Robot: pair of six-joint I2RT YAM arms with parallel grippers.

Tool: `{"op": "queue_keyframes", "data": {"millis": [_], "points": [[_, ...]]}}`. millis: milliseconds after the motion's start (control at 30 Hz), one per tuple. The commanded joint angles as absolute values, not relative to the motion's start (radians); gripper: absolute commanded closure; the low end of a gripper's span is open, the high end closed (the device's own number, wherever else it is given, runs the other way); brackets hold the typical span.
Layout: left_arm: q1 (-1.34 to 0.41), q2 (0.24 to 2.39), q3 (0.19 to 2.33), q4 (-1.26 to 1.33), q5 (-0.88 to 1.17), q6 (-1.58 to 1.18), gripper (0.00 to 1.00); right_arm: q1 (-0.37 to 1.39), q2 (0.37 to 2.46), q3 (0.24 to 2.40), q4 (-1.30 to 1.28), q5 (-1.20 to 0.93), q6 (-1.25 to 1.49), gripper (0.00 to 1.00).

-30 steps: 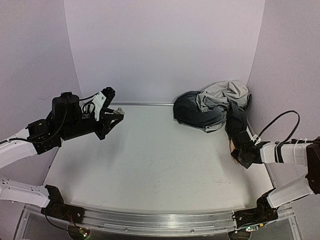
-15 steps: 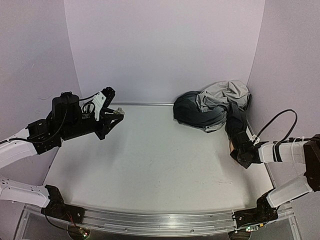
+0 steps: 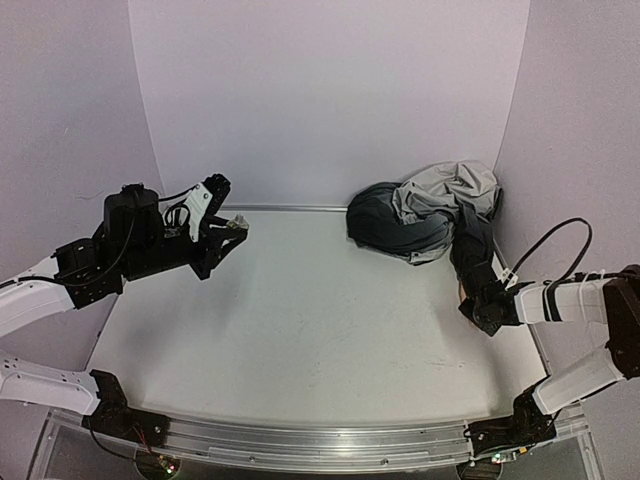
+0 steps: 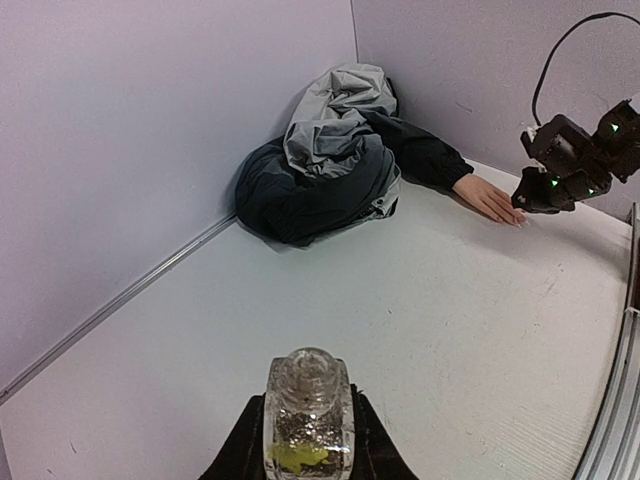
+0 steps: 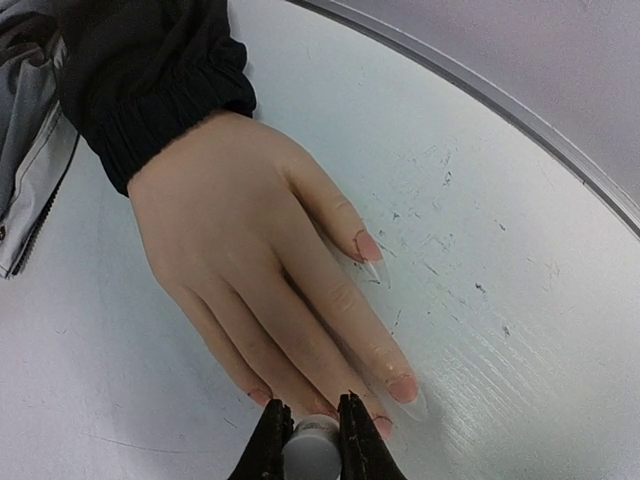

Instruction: Paint the nails

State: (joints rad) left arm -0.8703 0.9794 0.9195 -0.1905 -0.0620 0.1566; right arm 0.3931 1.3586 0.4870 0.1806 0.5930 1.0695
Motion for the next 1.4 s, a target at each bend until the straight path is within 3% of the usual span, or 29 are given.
{"op": "queue_keyframes", "data": {"millis": [0, 1033, 1367], "points": [[-0.865, 0.958, 0.925, -0.138, -0.057, 0.153, 1.00, 0.388, 1.369, 0.511, 0.164, 0.633, 1.067, 1.00], [-0.866, 0.953, 0.922, -0.140, -0.055, 0.152, 1.00, 0.389, 1.388, 0.512, 0.094, 0.592, 1.129, 1.00], [-0.866, 0.955, 0.923, -0.140, -0.052, 0.149, 1.00, 0.388, 1.304, 0.477, 0.084, 0.592, 1.128, 1.00]]}}
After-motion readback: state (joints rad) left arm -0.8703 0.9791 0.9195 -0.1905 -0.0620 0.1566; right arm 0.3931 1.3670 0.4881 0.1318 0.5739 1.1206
